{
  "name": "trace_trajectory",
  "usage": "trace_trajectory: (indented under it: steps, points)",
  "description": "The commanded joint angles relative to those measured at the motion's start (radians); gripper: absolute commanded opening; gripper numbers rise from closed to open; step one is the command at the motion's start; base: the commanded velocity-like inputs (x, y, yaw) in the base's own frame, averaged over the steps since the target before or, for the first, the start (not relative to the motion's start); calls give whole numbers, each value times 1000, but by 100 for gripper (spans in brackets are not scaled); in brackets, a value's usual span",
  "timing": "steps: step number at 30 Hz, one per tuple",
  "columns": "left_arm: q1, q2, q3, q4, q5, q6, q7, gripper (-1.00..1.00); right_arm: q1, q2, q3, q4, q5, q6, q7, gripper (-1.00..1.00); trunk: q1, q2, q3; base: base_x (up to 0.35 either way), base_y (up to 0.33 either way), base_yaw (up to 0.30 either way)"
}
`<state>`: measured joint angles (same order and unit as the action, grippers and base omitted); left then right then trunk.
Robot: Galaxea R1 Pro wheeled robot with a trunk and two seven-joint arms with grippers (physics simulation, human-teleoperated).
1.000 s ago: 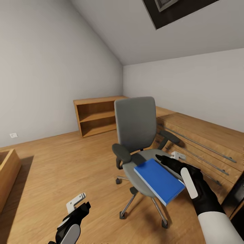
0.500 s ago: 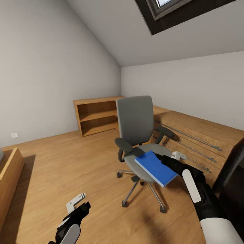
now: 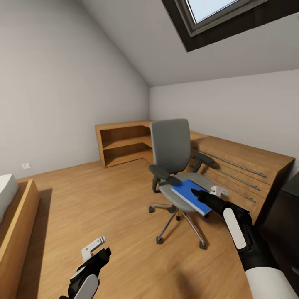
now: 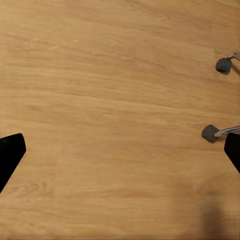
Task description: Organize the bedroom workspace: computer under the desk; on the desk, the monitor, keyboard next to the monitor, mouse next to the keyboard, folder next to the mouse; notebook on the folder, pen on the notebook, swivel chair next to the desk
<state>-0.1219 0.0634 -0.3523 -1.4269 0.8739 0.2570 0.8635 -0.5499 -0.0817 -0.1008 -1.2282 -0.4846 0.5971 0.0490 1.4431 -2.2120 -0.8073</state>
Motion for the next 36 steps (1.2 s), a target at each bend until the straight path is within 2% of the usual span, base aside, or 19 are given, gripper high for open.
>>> trace_trajectory:
  steps: [1,14,27,36]
  points:
    - [-1,1,-2,-1,3,4,6,100,-1,0,-2,-1,1,6,5,100,-1,0,1,-164,255,-105]
    - [-2,1,-3,-3,-2,2,7,100,5,0,-2,-1,1,6,6,100,-1,0,18,109,233,-117]
    - [-2,1,-3,-3,-3,4,8,100,5,-1,-3,-1,-2,6,6,100,-1,0,19,27,29,-17]
    - [-2,1,-3,-3,-3,4,8,100,5,-1,-3,-1,-3,6,6,100,-1,0,12,1,1,-179]
